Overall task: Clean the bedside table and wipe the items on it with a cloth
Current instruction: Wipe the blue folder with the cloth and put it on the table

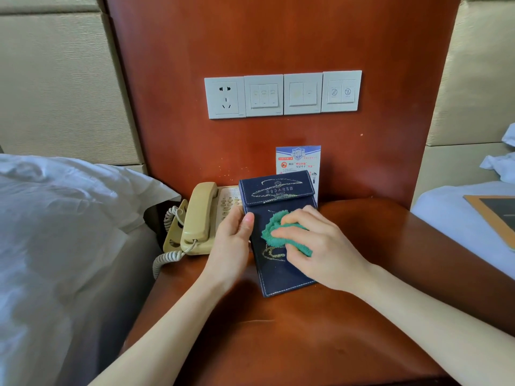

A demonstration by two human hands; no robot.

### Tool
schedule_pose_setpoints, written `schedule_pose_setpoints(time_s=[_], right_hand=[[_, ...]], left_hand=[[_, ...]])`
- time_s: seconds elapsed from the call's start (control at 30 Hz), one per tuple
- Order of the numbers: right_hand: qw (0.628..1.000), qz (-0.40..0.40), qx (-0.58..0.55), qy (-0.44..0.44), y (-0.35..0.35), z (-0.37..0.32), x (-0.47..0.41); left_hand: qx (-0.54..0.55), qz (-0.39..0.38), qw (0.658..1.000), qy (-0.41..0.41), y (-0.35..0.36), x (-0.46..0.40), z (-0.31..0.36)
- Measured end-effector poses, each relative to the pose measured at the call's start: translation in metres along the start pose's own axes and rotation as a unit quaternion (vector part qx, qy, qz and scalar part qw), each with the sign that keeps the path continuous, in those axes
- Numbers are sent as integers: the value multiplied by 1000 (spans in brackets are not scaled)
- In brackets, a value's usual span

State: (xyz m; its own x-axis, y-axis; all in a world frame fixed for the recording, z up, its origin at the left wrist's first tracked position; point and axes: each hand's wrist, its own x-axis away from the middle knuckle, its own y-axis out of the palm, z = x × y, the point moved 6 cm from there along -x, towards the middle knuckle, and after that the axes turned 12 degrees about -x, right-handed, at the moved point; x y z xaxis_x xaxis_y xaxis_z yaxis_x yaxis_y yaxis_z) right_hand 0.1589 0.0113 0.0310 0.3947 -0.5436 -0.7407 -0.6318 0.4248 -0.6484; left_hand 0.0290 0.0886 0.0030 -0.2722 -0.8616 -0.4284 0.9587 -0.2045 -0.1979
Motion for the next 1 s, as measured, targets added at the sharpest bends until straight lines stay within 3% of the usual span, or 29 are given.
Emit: schedule_pose_setpoints(time_s=[0.3, 0.47, 0.6, 0.83, 1.0], right_hand=[[985, -127, -92, 65, 21, 0, 8], [978, -177, -78, 82, 30, 2, 11], [989, -115, -64, 68, 20, 4, 10], [989, 107, -27, 100, -11, 26, 5], [980, 157, -8, 120, -16, 27, 1]], left_hand=[[-14, 48, 998, -42, -13, -5, -10], [-2, 58, 996, -60, -21, -7, -9], [-5, 39, 998, -53, -21, -8, -7], [-10, -12, 999, -31, -7, -2, 1], [-11, -22, 1000, -8, 2, 1, 6]])
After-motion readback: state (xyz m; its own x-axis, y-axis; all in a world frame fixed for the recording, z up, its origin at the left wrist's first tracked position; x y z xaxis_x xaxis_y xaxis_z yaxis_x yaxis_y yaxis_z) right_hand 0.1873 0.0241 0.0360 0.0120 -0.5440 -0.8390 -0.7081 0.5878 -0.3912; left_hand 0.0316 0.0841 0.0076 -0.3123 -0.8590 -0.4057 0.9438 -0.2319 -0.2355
